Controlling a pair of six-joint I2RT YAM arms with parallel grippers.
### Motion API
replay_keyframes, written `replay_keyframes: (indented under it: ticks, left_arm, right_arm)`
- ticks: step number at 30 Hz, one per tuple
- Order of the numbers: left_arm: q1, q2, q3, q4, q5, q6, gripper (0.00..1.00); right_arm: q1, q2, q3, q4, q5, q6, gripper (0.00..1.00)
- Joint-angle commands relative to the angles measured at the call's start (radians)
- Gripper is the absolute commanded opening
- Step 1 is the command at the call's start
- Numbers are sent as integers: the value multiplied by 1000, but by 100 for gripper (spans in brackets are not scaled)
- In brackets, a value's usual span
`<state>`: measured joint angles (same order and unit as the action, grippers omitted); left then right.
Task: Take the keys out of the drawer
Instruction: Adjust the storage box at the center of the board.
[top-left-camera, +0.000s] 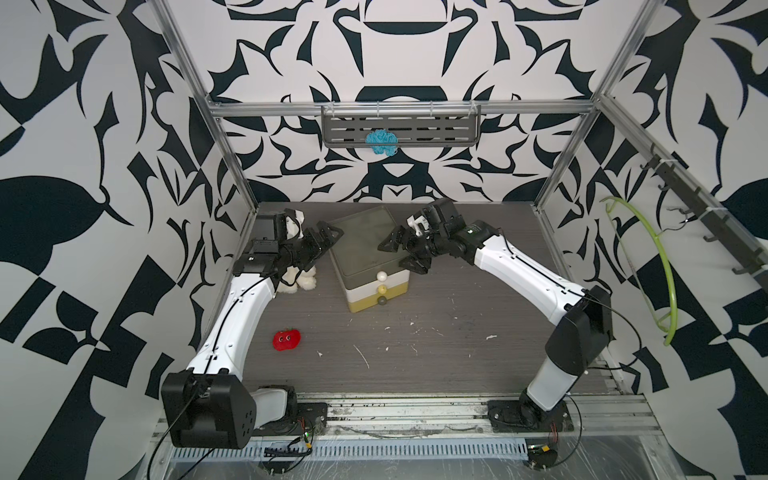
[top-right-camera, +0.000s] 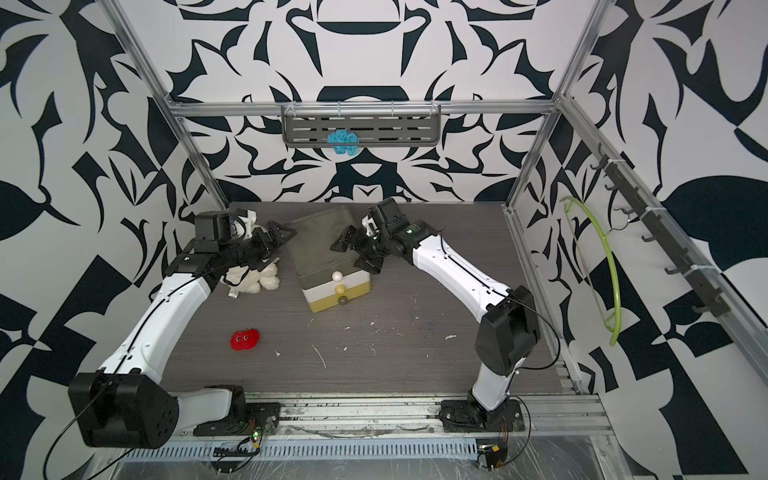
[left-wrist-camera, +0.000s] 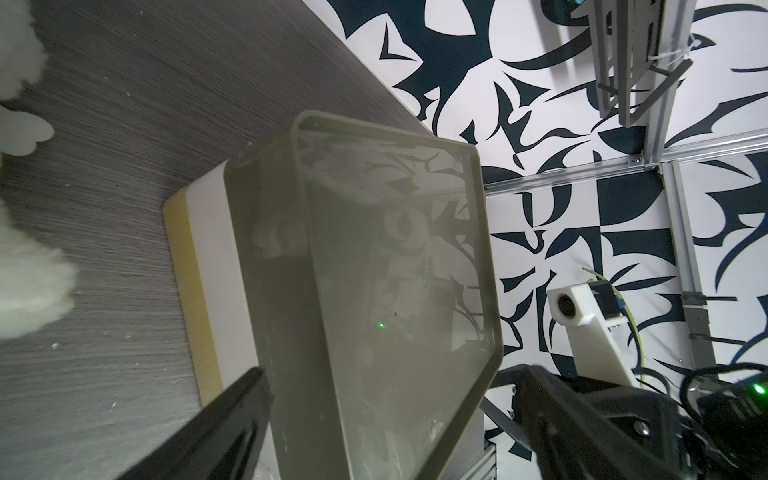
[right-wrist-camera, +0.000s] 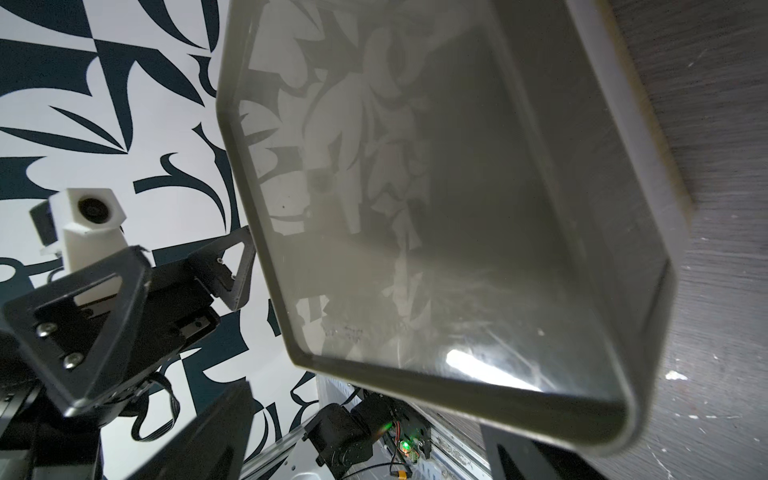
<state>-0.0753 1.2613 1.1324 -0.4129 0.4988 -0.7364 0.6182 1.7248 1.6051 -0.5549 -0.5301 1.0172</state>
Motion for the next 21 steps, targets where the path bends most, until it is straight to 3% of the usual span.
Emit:
replay_keyframes:
  ticks: [1, 21]
  left_arm:
    - [-1, -25, -15, -13, 21, 3, 99]
    - [-1, -30, -26, -24, 34, -1, 99]
  right_arm:
    - [-15, -4, 54, 29, 13, -38, 90]
    - [-90, 46, 117, 20, -10, -85, 90]
